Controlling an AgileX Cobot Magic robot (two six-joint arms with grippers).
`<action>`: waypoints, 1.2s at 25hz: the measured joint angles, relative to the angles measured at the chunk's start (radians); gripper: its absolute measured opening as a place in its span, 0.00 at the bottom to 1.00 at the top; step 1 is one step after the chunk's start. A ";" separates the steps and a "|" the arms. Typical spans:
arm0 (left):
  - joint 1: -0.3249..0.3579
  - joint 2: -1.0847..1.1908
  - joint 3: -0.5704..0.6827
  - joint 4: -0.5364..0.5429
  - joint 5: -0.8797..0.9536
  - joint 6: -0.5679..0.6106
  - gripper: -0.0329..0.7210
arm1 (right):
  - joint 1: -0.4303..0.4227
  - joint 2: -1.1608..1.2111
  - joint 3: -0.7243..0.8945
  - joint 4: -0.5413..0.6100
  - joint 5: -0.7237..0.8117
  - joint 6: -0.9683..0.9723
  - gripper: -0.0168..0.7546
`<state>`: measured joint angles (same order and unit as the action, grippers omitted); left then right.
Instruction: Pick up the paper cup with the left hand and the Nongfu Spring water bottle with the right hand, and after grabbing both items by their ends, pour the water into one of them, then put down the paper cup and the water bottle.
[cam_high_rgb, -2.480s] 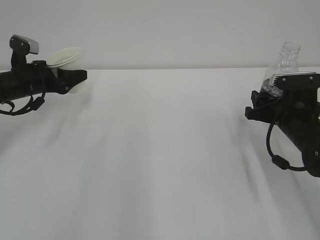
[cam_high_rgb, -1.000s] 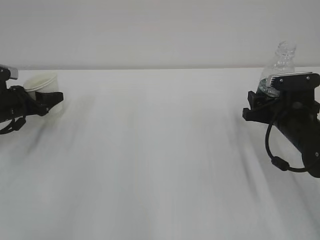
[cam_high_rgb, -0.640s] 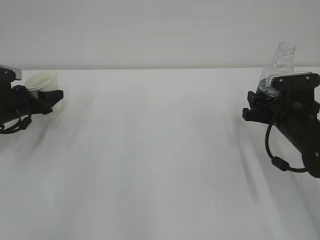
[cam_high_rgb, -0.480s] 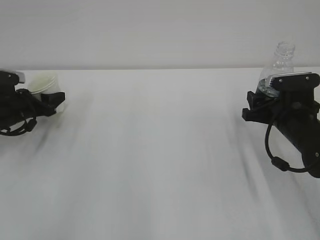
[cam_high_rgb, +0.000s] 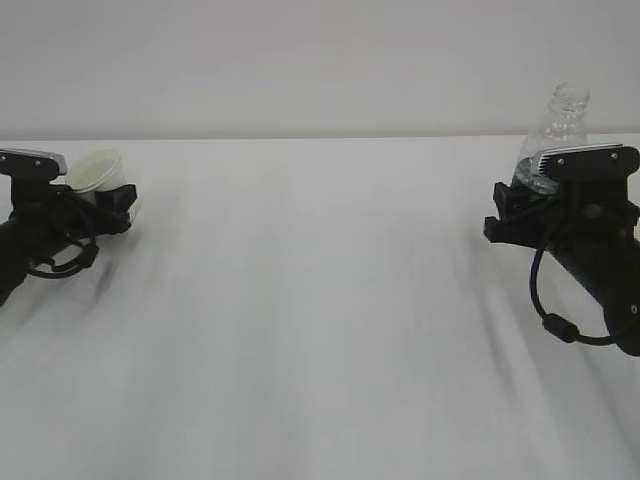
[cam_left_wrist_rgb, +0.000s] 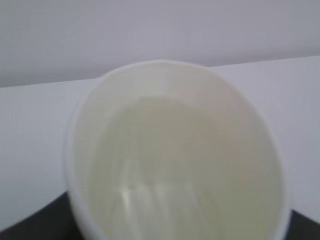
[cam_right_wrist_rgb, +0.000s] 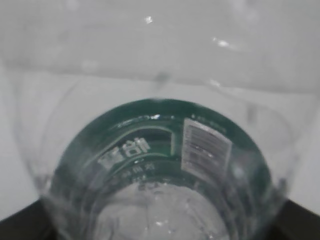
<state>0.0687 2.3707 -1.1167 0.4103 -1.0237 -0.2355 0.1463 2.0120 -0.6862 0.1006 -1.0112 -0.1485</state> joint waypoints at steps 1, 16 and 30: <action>-0.008 0.000 0.007 -0.033 -0.005 0.020 0.62 | 0.000 0.000 0.000 -0.003 0.000 0.000 0.67; -0.052 0.000 0.049 -0.329 -0.057 0.106 0.62 | 0.000 0.000 0.000 -0.015 0.000 0.000 0.67; -0.060 0.001 0.049 -0.318 -0.055 0.132 0.63 | 0.000 0.000 0.000 -0.019 -0.008 0.000 0.67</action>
<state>0.0088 2.3718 -1.0672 0.0924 -1.0786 -0.1033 0.1463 2.0120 -0.6862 0.0814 -1.0195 -0.1485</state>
